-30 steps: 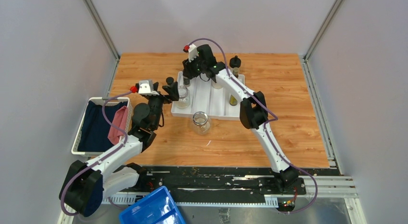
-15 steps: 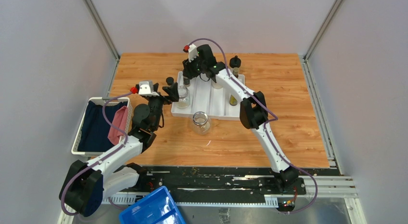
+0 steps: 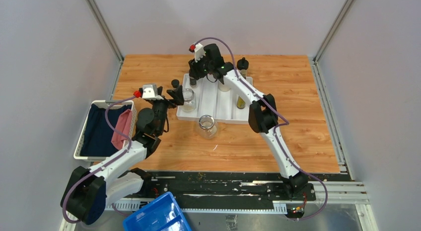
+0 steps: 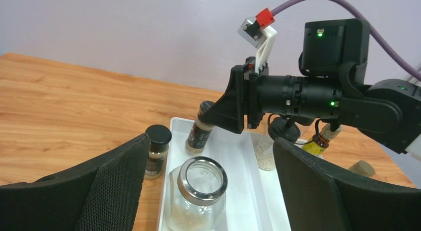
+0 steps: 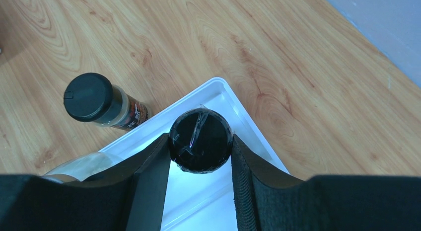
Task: Organize the condiment bottles
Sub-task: Pick up the bottle from the storage box, then place the bottle in the storage box.
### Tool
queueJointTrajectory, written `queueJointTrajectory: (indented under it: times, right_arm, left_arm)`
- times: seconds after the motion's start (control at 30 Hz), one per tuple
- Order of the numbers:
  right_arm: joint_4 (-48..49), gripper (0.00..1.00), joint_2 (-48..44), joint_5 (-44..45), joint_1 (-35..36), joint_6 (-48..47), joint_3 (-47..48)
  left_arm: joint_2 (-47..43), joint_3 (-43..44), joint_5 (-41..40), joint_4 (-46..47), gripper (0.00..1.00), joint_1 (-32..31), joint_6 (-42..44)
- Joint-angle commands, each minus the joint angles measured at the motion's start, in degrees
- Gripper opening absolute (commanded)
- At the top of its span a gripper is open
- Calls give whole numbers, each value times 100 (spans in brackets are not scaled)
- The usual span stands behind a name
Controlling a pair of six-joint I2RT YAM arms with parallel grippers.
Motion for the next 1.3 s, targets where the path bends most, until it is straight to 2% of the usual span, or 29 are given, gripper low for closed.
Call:
queueJointTrajectory:
  times: [0.0,0.33,0.67,1.27]
  right_arm:
    - [54,0,-560,143,51,-201,-58]
    - [-65,0,-1109,525,172,-518,-381]
    - [-113,0,-1710,1170,127,-764,-1162]
    - [539,0,-2040,1296,-232,-535,-2434]
  left_arm:
    - [-146,-43,-178,116,96,-41,-24]
    - [-366,15,-295,-142,97,-41,-32]
    - [-284,122,-311,-260,100,-41,-116]
    - [-168,151,-268,-291,100,-41,-82]
